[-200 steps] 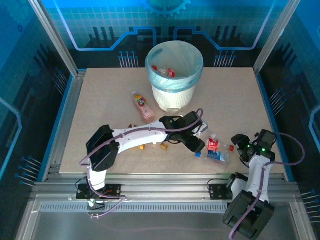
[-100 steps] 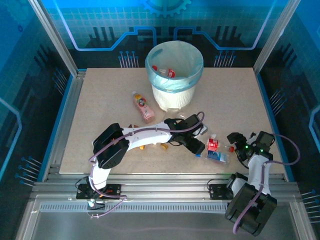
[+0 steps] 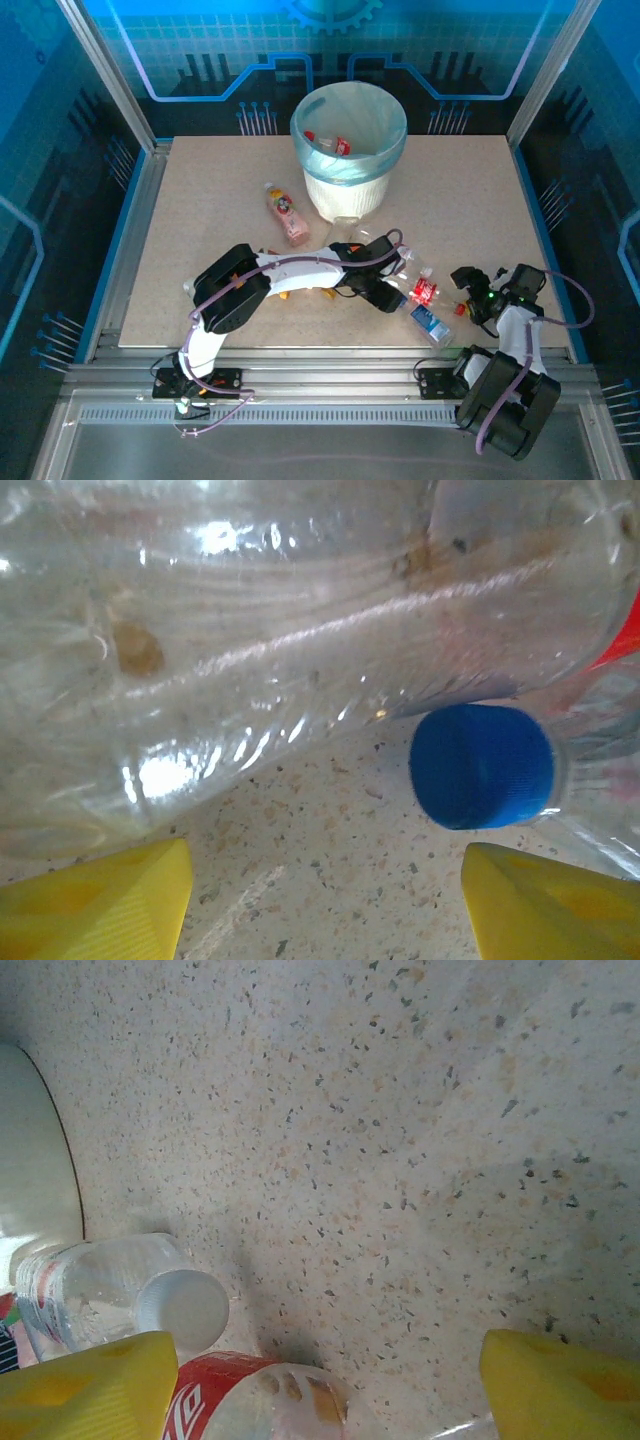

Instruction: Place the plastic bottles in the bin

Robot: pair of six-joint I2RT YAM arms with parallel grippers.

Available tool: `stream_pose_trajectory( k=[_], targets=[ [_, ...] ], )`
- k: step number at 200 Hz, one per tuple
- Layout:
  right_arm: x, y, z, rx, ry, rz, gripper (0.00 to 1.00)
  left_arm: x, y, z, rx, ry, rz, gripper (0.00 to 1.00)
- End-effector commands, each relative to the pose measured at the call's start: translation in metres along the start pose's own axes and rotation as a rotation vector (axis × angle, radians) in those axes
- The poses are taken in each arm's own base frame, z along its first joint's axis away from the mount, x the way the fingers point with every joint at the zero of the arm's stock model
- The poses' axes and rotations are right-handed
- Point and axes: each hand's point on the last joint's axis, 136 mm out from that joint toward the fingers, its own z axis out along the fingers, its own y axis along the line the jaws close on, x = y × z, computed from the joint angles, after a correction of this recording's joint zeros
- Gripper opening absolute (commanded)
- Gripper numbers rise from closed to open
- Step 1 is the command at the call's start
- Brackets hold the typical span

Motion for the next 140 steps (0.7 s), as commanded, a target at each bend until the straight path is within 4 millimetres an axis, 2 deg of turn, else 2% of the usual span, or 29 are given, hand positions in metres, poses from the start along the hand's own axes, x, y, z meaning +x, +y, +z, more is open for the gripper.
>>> stream_pose_trajectory(
  k=[1,42,63,85,93,115,140],
  targets=[
    [-0.002,0.006,-0.003,-0.04,-0.005,0.011,0.8,-0.003,-0.004,-0.001,0.026,-0.007,-0.019,0.73],
    [0.007,0.008,-0.005,0.008,0.019,-0.054,0.8,-0.018,-0.011,-0.021,0.032,-0.055,-0.008,0.73],
    [0.014,0.001,-0.009,0.034,0.003,-0.018,0.81,-0.03,-0.016,-0.039,0.034,-0.106,0.008,0.73],
    [0.014,-0.009,-0.015,0.063,-0.072,-0.001,0.82,-0.042,-0.03,-0.059,0.074,-0.147,0.045,0.73],
    [0.013,-0.015,-0.017,0.09,-0.096,0.001,0.86,-0.047,-0.035,-0.064,0.08,-0.158,0.062,0.73],
    [0.013,-0.018,-0.016,0.104,-0.092,0.022,0.88,-0.056,-0.043,-0.066,0.086,-0.161,0.095,0.73],
    [0.02,-0.019,-0.013,0.09,-0.064,0.059,0.88,-0.064,-0.046,-0.051,0.088,-0.144,0.106,0.73]
  ],
)
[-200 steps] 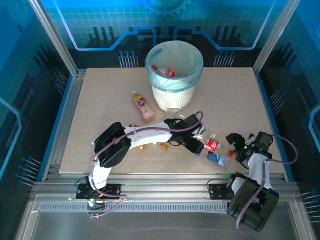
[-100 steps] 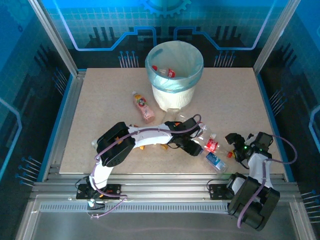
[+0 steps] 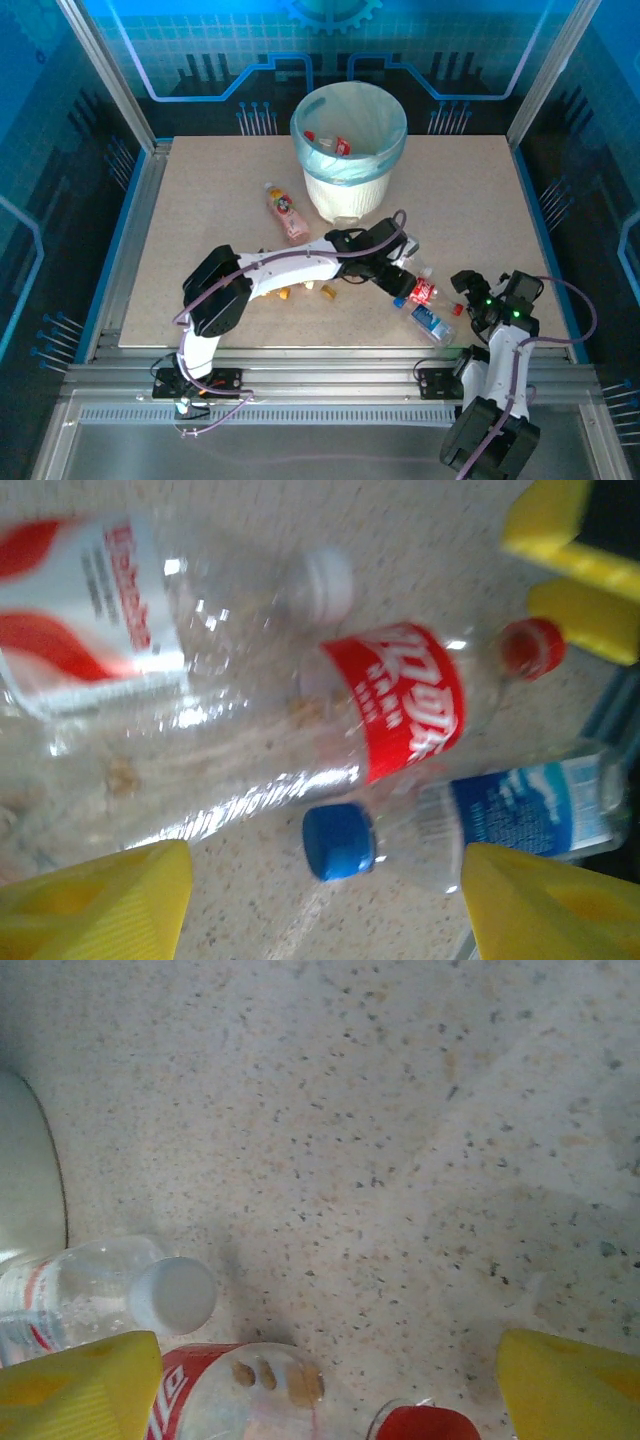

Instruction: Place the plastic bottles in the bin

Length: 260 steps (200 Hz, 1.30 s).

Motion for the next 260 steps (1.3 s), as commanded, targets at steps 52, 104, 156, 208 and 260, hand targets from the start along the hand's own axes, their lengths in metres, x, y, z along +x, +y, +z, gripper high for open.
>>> stream_pose_trajectory(
  k=[52,104,156,208,260],
  targets=[
    [0.026,-0.009,0.01,-0.023,0.087,0.129,0.89,0.0,0.0,0.037,-0.005,0.067,0.014,0.73],
    [0.019,0.008,0.01,-0.111,0.082,0.205,0.87,0.017,0.009,0.048,-0.021,0.098,-0.017,0.73],
    [0.016,0.014,0.015,-0.156,0.082,0.236,0.79,0.026,0.011,0.051,-0.014,0.111,-0.037,0.73],
    [0.004,0.022,0.015,-0.176,0.055,0.228,0.64,0.029,0.011,0.048,-0.009,0.113,-0.038,0.73],
    [-0.004,0.014,0.023,-0.134,0.032,0.234,0.6,0.029,0.01,0.047,-0.006,0.117,-0.034,0.73]
  ],
)
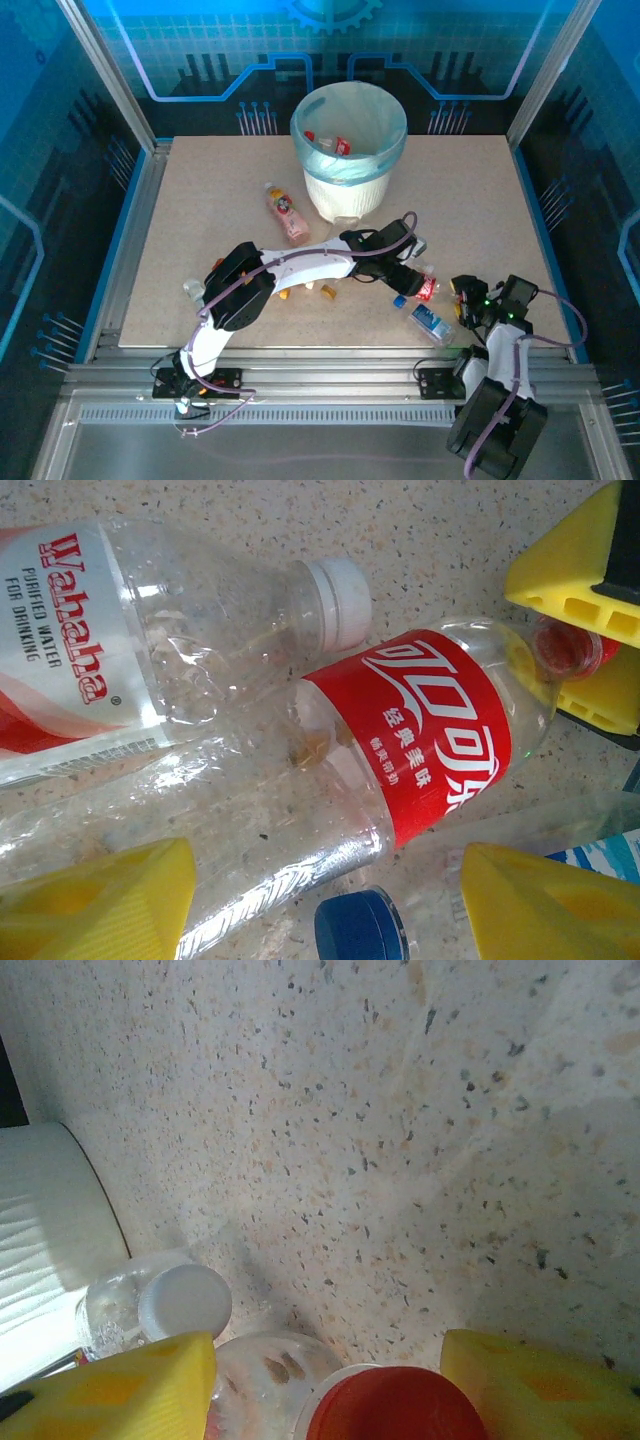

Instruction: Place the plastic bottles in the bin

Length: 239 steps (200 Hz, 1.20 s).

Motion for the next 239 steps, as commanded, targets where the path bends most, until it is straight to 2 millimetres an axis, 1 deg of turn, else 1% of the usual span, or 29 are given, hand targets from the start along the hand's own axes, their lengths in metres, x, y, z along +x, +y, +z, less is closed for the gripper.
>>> stream_pose_trajectory(
  k=[1,30,57,82,94,101,113,120,132,152,176,193,195,198,216,222,239],
  targets=[
    [-0.008,0.012,0.001,-0.032,-0.02,-0.026,0.6,0.029,0.0,0.004,0.006,0.092,-0.022,0.73],
    [-0.011,0.011,0.005,-0.029,-0.021,-0.021,0.54,0.029,0.001,0.004,0.008,0.093,-0.023,0.73],
    [-0.014,0.014,0.002,-0.03,-0.038,-0.033,0.41,0.024,-0.003,-0.001,0.019,0.078,-0.022,0.73],
    [-0.017,0.017,-0.006,-0.021,-0.076,-0.06,0.29,0.01,-0.009,-0.016,0.025,0.037,-0.007,0.74],
    [-0.019,0.019,-0.011,-0.017,-0.096,-0.073,0.27,0.001,-0.016,-0.028,0.044,0.005,0.0,0.75],
    [-0.02,0.021,-0.013,-0.023,-0.11,-0.082,0.26,-0.006,-0.021,-0.036,0.057,-0.017,0.004,0.75],
    [-0.022,0.028,-0.018,-0.043,-0.129,-0.091,0.18,-0.017,-0.028,-0.052,0.075,-0.049,0.018,0.75],
    [-0.022,0.032,-0.02,-0.055,-0.133,-0.093,0.16,-0.021,-0.032,-0.061,0.079,-0.064,0.026,0.75],
    [-0.022,0.041,-0.024,-0.082,-0.133,-0.095,0.12,-0.032,-0.039,-0.083,0.085,-0.103,0.048,0.76],
    [-0.021,0.061,-0.033,-0.138,-0.136,-0.11,0.0,-0.045,-0.046,-0.122,0.085,-0.182,0.081,0.76],
    [-0.019,0.084,-0.049,-0.184,-0.156,-0.142,0.0,-0.053,-0.047,-0.167,0.06,-0.273,0.112,0.76],
    [-0.018,0.101,-0.064,-0.206,-0.181,-0.169,0.0,-0.052,-0.045,-0.191,0.042,-0.315,0.121,0.76],
    [-0.013,0.104,-0.064,-0.211,-0.167,-0.186,0.0,-0.051,-0.045,-0.194,0.04,-0.319,0.122,0.76],
    [-0.01,0.108,-0.067,-0.216,-0.166,-0.198,0.0,-0.05,-0.044,-0.197,0.037,-0.324,0.122,0.77],
    [-0.003,0.123,-0.083,-0.224,-0.18,-0.247,0.0,-0.045,-0.039,-0.22,0.011,-0.361,0.124,0.76],
    [0.001,0.132,-0.092,-0.235,-0.188,-0.272,0.0,-0.043,-0.038,-0.227,0.003,-0.372,0.125,0.77],
    [0.011,0.157,-0.115,-0.268,-0.216,-0.35,0.0,-0.039,-0.032,-0.255,-0.021,-0.422,0.135,0.77]
  ],
)
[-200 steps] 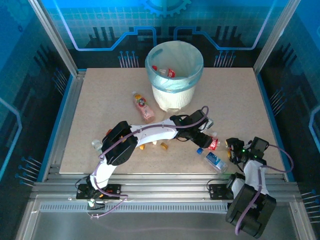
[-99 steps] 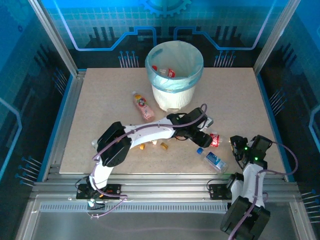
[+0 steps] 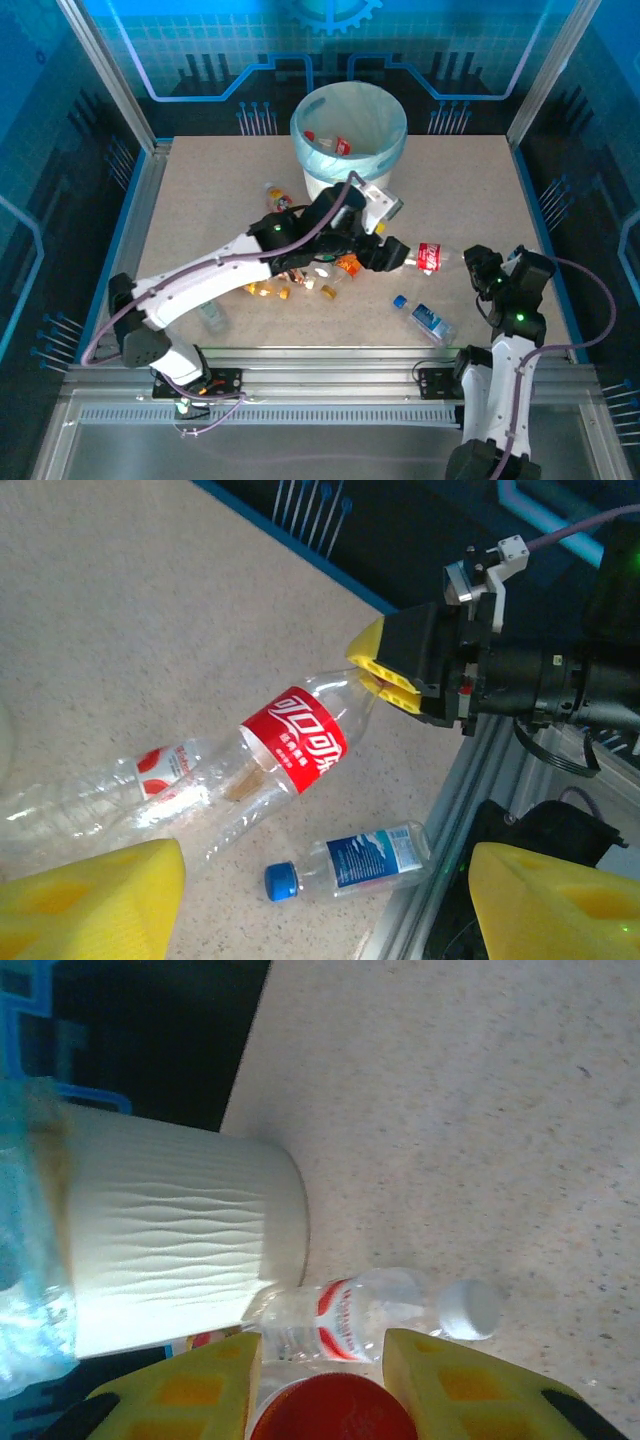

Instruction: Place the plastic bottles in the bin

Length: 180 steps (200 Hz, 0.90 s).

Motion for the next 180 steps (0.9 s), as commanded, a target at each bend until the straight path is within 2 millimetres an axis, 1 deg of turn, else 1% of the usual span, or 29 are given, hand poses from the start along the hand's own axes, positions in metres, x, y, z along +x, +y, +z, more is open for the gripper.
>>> stream_pose_trajectory(
  k=[1,8,24,27,32,35,49,54,73,74,77,78,90,111,113,114,115,121,122,127,129,141,143,144,157,162,163,169,180],
  targets=[
    [0.0,0.04,-0.028,-0.026,-0.028,-0.089,0.0,0.011,0.016,-0.026,-0.083,0.0,0.038,0.77],
    [-0.001,0.056,-0.036,-0.05,-0.039,-0.128,0.0,0.009,0.021,-0.036,-0.104,-0.018,0.048,0.77],
    [-0.003,0.096,-0.057,-0.105,-0.066,-0.223,0.0,0.0,0.033,-0.066,-0.164,-0.078,0.073,0.78],
    [-0.002,0.099,-0.06,-0.108,-0.068,-0.236,0.0,-0.002,0.036,-0.071,-0.177,-0.089,0.076,0.77],
    [-0.005,0.118,-0.071,-0.141,-0.088,-0.271,0.0,-0.005,0.04,-0.08,-0.196,-0.107,0.078,0.78],
    [-0.005,0.128,-0.077,-0.157,-0.095,-0.292,0.0,-0.005,0.044,-0.085,-0.21,-0.112,0.078,0.78],
    [-0.007,0.158,-0.092,-0.206,-0.115,-0.352,0.0,-0.011,0.061,-0.109,-0.253,-0.153,0.056,0.78],
    [-0.007,0.173,-0.1,-0.236,-0.124,-0.38,0.0,-0.013,0.068,-0.118,-0.269,-0.166,0.04,0.78],
    [-0.006,0.218,-0.115,-0.319,-0.133,-0.457,0.0,-0.02,0.099,-0.146,-0.33,-0.205,-0.038,0.78],
    [-0.006,0.223,-0.116,-0.327,-0.136,-0.465,0.0,-0.02,0.101,-0.146,-0.333,-0.204,-0.042,0.78],
    [-0.005,0.226,-0.116,-0.332,-0.133,-0.47,0.0,-0.023,0.105,-0.151,-0.344,-0.212,-0.052,0.78],
    [-0.005,0.231,-0.118,-0.34,-0.136,-0.477,0.0,-0.023,0.107,-0.152,-0.348,-0.213,-0.056,0.78],
    [-0.002,0.259,-0.121,-0.385,-0.146,-0.53,0.0,-0.029,0.12,-0.165,-0.373,-0.223,-0.087,0.79],
    [0.008,0.313,-0.119,-0.43,-0.193,-0.651,0.0,-0.042,0.132,-0.182,-0.401,-0.253,-0.108,0.79],
    [0.009,0.315,-0.118,-0.429,-0.195,-0.658,0.0,-0.043,0.133,-0.183,-0.405,-0.255,-0.11,0.79],
    [0.01,0.324,-0.118,-0.434,-0.207,-0.678,0.0,-0.044,0.134,-0.183,-0.406,-0.256,-0.11,0.79],
    [0.01,0.324,-0.118,-0.434,-0.207,-0.678,0.0,-0.045,0.134,-0.184,-0.407,-0.257,-0.111,0.79],
    [0.015,0.34,-0.117,-0.439,-0.225,-0.724,0.0,-0.047,0.138,-0.186,-0.416,-0.262,-0.114,0.79],
    [0.014,0.344,-0.119,-0.446,-0.232,-0.728,0.0,-0.048,0.139,-0.187,-0.419,-0.264,-0.116,0.79],
    [0.018,0.361,-0.115,-0.444,-0.253,-0.775,0.0,-0.05,0.142,-0.189,-0.428,-0.267,-0.117,0.79],
    [0.019,0.364,-0.114,-0.442,-0.256,-0.786,0.0,-0.051,0.143,-0.19,-0.431,-0.269,-0.118,0.79],
    [0.025,0.397,-0.109,-0.443,-0.299,-0.866,0.0,-0.054,0.15,-0.194,-0.452,-0.281,-0.126,0.79],
    [0.026,0.405,-0.109,-0.446,-0.308,-0.881,0.0,-0.055,0.152,-0.195,-0.455,-0.284,-0.127,0.79],
    [0.026,0.405,-0.109,-0.446,-0.308,-0.881,0.0,-0.055,0.152,-0.195,-0.457,-0.286,-0.127,0.79],
    [0.033,0.439,-0.094,-0.44,-0.357,-0.96,0.0,-0.057,0.16,-0.198,-0.476,-0.3,-0.132,0.79],
    [0.034,0.446,-0.089,-0.433,-0.372,-0.977,0.0,-0.057,0.162,-0.198,-0.481,-0.306,-0.135,0.79],
    [0.032,0.449,-0.091,-0.435,-0.379,-0.979,0.0,-0.057,0.163,-0.198,-0.482,-0.307,-0.137,0.79],
    [0.034,0.458,-0.08,-0.411,-0.401,-1.012,0.0,-0.057,0.165,-0.197,-0.481,-0.311,-0.137,0.8],
    [0.032,0.479,-0.067,-0.373,-0.467,-1.075,0.0,-0.056,0.167,-0.195,-0.48,-0.311,-0.134,0.8]
  ],
)
